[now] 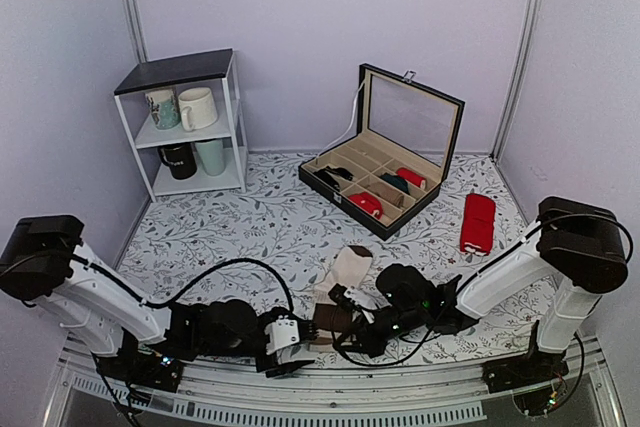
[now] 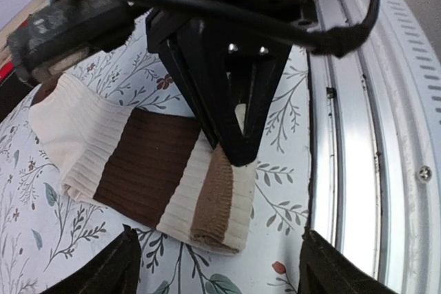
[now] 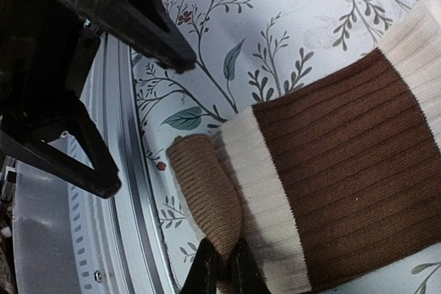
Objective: Roll the socks
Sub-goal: Roll a pair of socks at the center of the board.
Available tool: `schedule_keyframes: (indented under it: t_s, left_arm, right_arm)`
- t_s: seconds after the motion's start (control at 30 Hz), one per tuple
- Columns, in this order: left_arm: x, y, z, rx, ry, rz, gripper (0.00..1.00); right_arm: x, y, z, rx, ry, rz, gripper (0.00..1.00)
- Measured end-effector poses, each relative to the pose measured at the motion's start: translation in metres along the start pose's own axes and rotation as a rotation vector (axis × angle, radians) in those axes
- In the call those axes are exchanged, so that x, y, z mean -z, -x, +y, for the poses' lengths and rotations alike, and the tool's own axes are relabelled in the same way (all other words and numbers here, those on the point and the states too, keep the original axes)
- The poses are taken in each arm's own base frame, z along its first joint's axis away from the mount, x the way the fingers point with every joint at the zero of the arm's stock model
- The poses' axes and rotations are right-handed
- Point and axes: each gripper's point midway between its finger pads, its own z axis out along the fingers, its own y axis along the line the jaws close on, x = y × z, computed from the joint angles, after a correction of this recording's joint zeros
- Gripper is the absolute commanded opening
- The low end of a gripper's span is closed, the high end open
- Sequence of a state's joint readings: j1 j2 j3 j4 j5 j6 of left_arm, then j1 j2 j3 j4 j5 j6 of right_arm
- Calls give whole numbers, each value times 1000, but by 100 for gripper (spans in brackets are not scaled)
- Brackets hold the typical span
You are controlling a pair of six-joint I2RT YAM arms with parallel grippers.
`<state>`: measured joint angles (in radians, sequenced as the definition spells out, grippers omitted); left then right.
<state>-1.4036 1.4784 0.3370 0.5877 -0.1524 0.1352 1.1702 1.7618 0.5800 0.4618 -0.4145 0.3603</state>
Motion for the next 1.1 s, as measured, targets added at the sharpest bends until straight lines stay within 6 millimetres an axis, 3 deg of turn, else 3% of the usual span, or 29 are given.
schedule_keyframes:
  t_s: [0.2, 0.37, 0.57, 0.73, 0.93, 1.03, 1.1]
  left_arm:
    - [-23, -8, -6, -41, -14, 48, 67]
    - [-27, -5, -6, -39, -13, 35, 48]
    - [-28, -1, -10, -25, -35, 12, 43]
    - [-32, -10, -14, -7, -51, 37, 40]
    - [-33, -14, -15, 20, -56, 47, 22]
    - [-33, -14, -15, 28, -58, 44, 0]
    - [-33, -13, -16, 33, -60, 41, 0]
  right_arm:
    - [-1, -2, 3, -57, 17, 30, 0]
    - [-1, -3, 4, -68, 24, 40, 0]
    - [-1, -2, 2, -76, 29, 43, 0]
    - [-2, -3, 2, -80, 40, 49, 0]
    - [-3, -3, 3, -81, 45, 53, 0]
    - [-3, -3, 3, -81, 49, 54, 0]
    - [-3, -3, 3, -82, 51, 55, 0]
